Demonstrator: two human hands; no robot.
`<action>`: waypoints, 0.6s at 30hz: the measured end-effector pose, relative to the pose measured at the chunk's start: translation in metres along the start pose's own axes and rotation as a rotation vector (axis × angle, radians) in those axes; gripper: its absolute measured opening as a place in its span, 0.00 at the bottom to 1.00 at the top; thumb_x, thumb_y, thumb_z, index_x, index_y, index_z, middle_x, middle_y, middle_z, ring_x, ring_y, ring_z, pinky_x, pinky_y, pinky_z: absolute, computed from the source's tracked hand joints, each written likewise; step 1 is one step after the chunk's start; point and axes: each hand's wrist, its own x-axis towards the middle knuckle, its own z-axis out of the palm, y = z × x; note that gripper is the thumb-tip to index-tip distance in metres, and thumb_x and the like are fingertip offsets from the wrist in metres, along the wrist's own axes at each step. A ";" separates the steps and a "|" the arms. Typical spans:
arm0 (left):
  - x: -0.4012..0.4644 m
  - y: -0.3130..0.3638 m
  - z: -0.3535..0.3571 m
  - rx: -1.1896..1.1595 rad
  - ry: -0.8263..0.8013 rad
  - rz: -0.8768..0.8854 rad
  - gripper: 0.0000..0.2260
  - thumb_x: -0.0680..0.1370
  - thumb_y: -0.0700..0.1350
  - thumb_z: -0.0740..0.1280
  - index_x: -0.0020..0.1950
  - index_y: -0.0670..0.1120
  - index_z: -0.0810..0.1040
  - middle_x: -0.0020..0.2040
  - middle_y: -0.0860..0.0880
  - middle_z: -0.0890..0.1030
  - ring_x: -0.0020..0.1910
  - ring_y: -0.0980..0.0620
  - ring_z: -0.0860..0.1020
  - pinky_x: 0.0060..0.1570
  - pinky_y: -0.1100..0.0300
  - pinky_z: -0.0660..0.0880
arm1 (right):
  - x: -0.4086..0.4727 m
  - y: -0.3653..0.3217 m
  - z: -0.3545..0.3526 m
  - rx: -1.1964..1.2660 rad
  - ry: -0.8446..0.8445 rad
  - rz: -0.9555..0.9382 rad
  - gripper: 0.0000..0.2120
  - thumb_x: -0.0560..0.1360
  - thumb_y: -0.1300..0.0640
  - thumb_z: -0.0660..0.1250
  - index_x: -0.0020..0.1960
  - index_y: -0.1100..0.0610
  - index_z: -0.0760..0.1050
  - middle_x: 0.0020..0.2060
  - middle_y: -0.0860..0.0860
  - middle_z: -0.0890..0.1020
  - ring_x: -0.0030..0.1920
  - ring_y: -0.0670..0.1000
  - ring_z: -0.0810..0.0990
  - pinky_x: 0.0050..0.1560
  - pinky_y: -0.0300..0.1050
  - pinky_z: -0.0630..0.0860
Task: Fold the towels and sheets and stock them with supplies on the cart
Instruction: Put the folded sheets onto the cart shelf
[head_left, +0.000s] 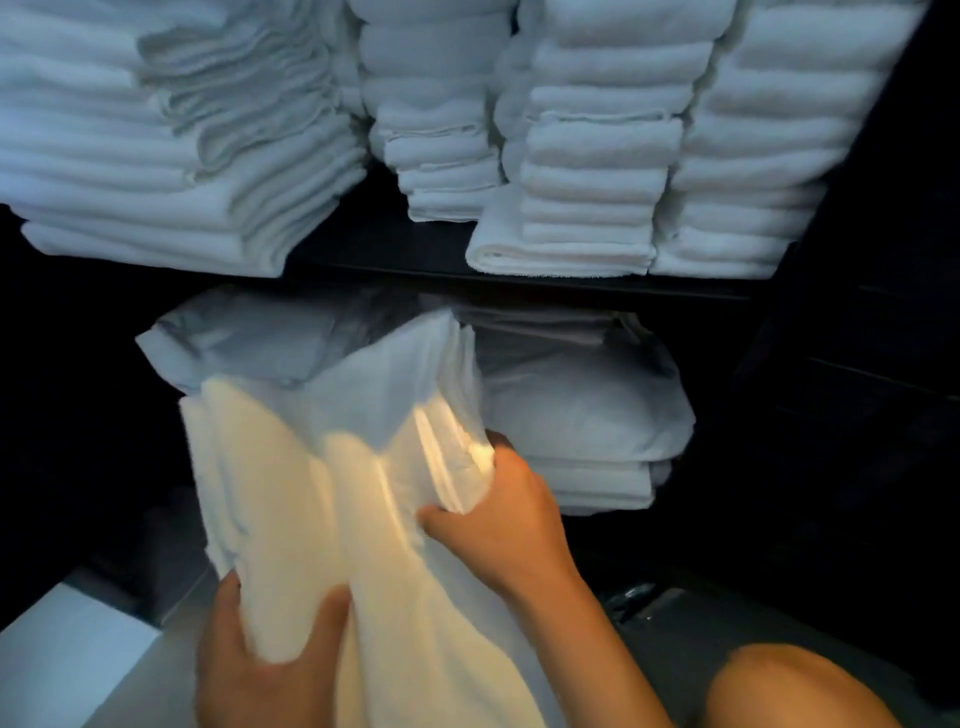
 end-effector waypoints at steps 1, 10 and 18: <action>-0.017 -0.015 -0.006 0.082 0.005 0.009 0.43 0.57 0.58 0.85 0.70 0.56 0.76 0.67 0.49 0.80 0.66 0.45 0.76 0.66 0.50 0.71 | 0.002 0.011 -0.005 0.007 0.006 0.074 0.34 0.56 0.39 0.74 0.59 0.45 0.72 0.47 0.44 0.83 0.49 0.54 0.82 0.48 0.49 0.81; -0.030 -0.046 0.016 0.184 -0.155 -0.001 0.41 0.64 0.56 0.83 0.74 0.55 0.71 0.63 0.47 0.76 0.62 0.41 0.75 0.62 0.41 0.73 | 0.031 0.041 -0.005 0.486 -0.086 0.410 0.37 0.55 0.35 0.82 0.61 0.47 0.80 0.48 0.42 0.87 0.48 0.46 0.86 0.54 0.47 0.83; -0.039 -0.040 0.017 0.180 -0.147 0.021 0.40 0.63 0.59 0.82 0.72 0.60 0.69 0.55 0.56 0.71 0.55 0.47 0.73 0.58 0.44 0.74 | 0.065 0.039 -0.003 0.235 -0.188 0.378 0.26 0.57 0.51 0.78 0.54 0.50 0.82 0.45 0.47 0.87 0.43 0.48 0.86 0.37 0.38 0.78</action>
